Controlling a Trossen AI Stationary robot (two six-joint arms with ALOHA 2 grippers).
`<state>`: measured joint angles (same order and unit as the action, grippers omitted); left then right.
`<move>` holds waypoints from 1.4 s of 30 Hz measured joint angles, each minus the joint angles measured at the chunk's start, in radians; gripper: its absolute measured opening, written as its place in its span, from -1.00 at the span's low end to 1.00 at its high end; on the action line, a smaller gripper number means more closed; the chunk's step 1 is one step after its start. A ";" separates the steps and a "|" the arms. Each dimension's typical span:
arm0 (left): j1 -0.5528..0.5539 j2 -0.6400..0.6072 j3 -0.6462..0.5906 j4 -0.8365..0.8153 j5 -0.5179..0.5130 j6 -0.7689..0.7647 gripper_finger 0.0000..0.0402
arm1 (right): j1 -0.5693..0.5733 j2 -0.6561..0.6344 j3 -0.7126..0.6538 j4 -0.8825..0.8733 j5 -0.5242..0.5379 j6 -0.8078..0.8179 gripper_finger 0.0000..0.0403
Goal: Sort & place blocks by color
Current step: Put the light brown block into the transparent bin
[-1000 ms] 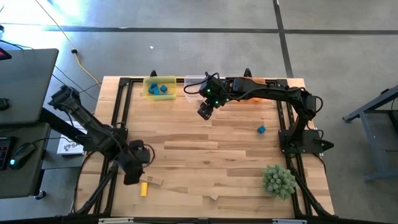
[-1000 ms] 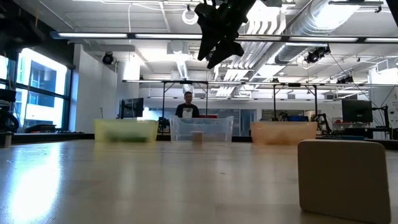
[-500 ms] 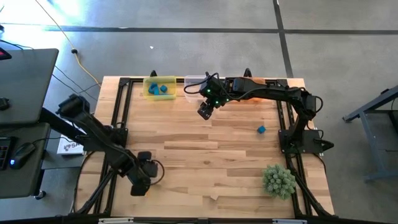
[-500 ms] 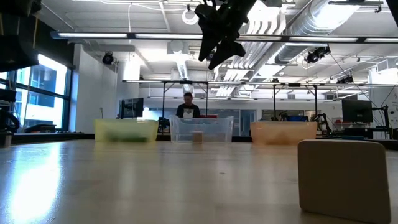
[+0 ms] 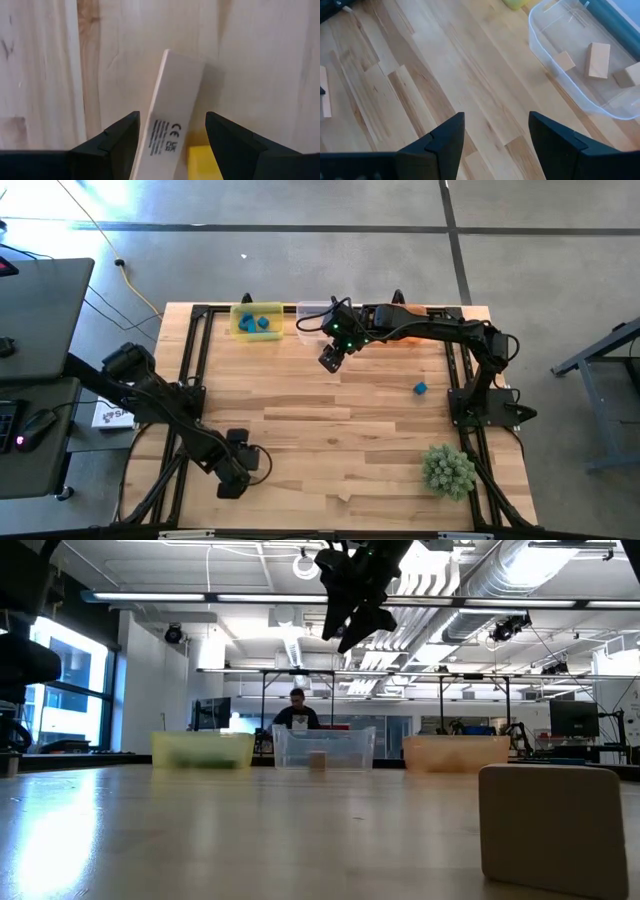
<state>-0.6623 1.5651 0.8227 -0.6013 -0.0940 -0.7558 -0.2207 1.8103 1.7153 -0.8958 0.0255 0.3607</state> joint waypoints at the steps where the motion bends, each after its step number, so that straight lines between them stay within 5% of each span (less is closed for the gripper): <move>1: 0.000 0.003 0.000 -0.006 0.000 0.000 0.07 | 0.000 0.000 0.000 -0.002 0.000 0.000 0.04; 18: 0.001 0.093 0.003 -0.007 -0.002 0.034 0.06 | 0.001 0.000 0.000 -0.006 0.002 -0.002 0.04; 30: 0.004 0.095 0.002 -0.004 0.012 0.056 -0.51 | 0.001 0.000 0.000 -0.006 0.034 -0.002 0.04; 42: 0.178 -0.039 -0.004 -0.010 0.008 0.114 -0.51 | 0.001 0.000 0.000 -0.006 0.027 -0.002 0.04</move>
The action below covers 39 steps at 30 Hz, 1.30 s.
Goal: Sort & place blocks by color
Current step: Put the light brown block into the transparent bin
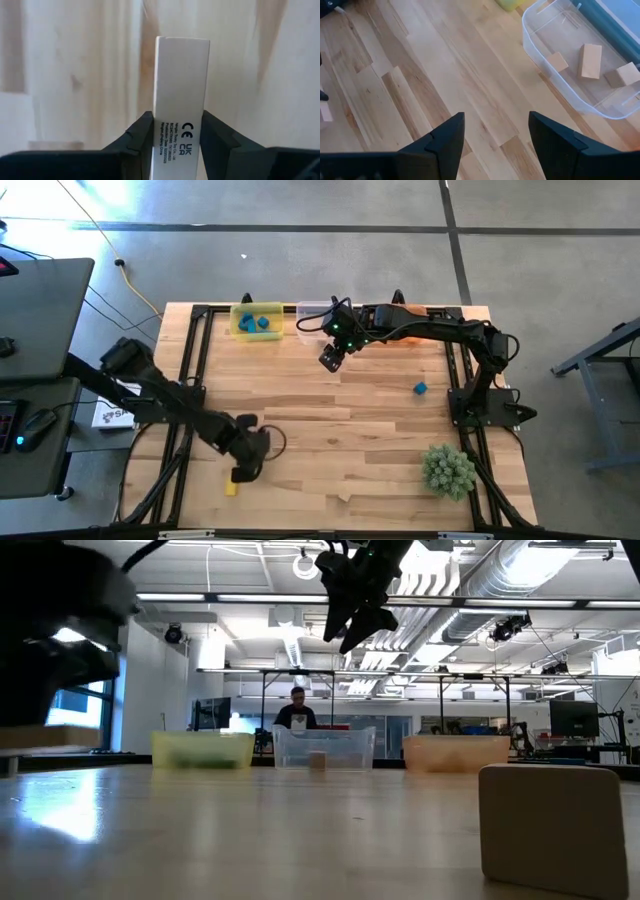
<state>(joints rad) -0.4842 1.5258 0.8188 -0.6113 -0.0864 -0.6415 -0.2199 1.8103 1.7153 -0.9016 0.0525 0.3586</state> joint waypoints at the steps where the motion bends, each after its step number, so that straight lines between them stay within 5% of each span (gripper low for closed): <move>1: 0.023 -0.016 0.000 0.002 0.000 0.011 -0.51 | 0.000 0.000 0.000 0.000 0.001 0.001 0.04; 21: 0.516 -0.382 0.003 0.083 -0.026 0.309 -0.51 | 0.000 0.000 0.000 0.015 0.015 -0.049 0.13; 39: 0.963 -0.461 0.003 0.341 0.009 0.330 -0.51 | 0.000 0.000 0.000 0.248 -0.003 -0.044 0.26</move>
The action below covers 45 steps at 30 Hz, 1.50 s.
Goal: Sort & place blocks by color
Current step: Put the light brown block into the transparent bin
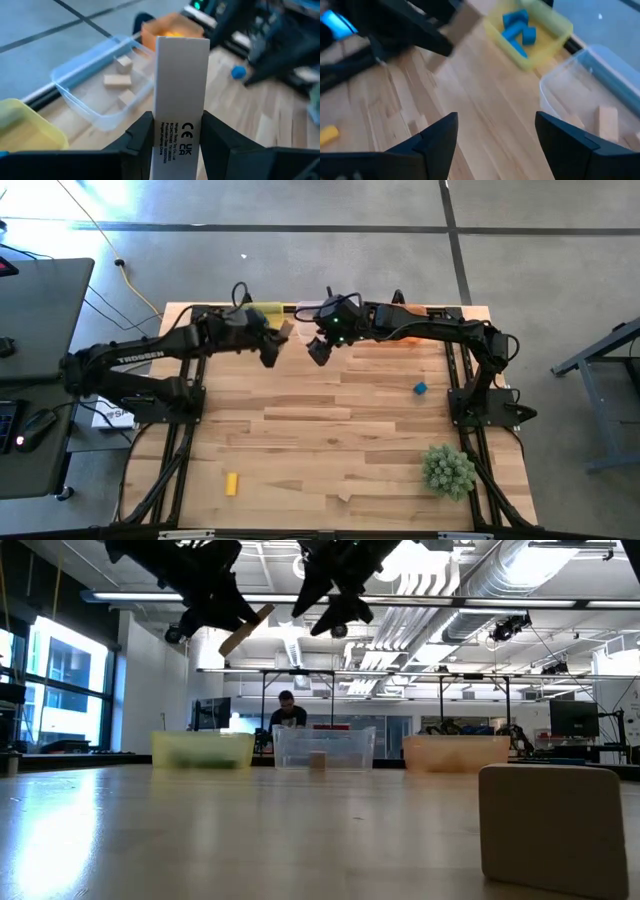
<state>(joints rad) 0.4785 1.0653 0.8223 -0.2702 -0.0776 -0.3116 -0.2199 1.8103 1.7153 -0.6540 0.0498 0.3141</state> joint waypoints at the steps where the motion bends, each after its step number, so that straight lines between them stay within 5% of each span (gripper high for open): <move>1: 0.016 0.000 0.000 0.011 0.006 -0.010 -0.51 | 0.000 0.000 0.000 0.022 0.000 0.003 0.26; 25: 0.152 0.060 0.000 0.421 0.066 -0.186 -0.51 | -0.031 0.021 0.000 0.417 0.081 0.074 0.26; 41: 0.152 0.125 0.000 0.513 0.096 -0.207 -0.51 | -0.053 0.091 0.000 0.395 0.132 0.123 0.25; 45: 0.153 0.127 0.000 0.514 0.092 -0.209 -0.51 | -0.055 0.099 0.000 0.403 0.141 0.134 0.12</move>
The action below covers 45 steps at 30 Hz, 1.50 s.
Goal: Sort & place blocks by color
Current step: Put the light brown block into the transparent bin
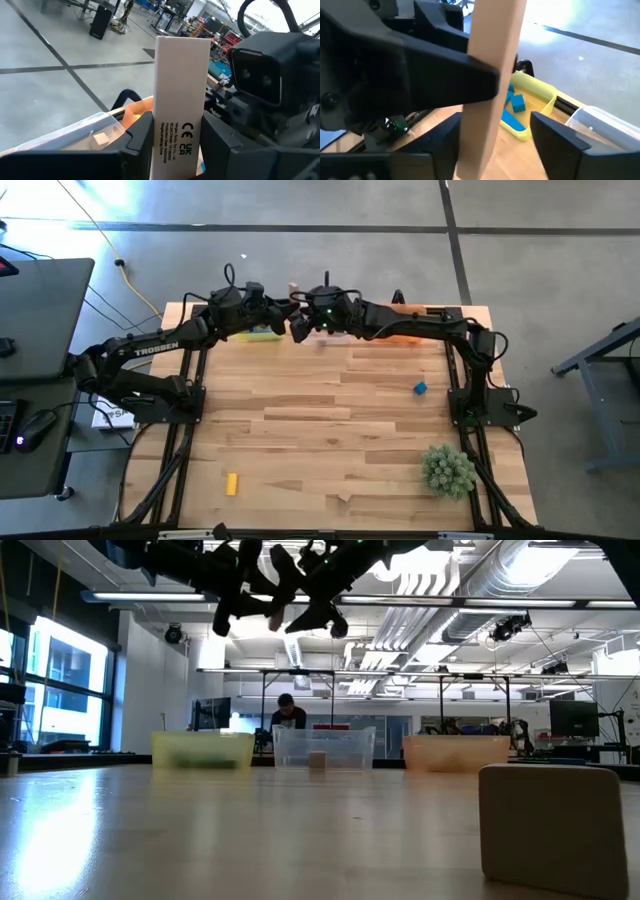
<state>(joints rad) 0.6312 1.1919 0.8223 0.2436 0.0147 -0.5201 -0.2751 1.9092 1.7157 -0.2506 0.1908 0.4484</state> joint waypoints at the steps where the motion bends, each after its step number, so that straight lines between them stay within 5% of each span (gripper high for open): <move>1: 0.000 0.001 0.000 0.000 0.000 0.000 -0.51 | 0.001 0.000 0.000 -0.001 0.003 0.000 0.06; 11: 0.008 0.002 -0.001 -0.008 -0.030 0.001 -0.51 | 0.001 0.011 0.000 0.010 0.023 -0.007 -0.84; 33: 0.108 -0.003 0.000 0.021 0.020 0.086 -0.07 | -0.064 0.012 0.000 -0.083 0.043 0.018 -0.84; 45: 0.128 -0.002 0.000 0.018 0.026 0.243 -0.04 | -0.193 0.011 0.000 -0.170 0.003 -0.128 -0.84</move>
<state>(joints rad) 0.7593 1.1904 0.8226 0.2615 0.0406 -0.2776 -0.4681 1.9205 1.7157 -0.4201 0.1942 0.3200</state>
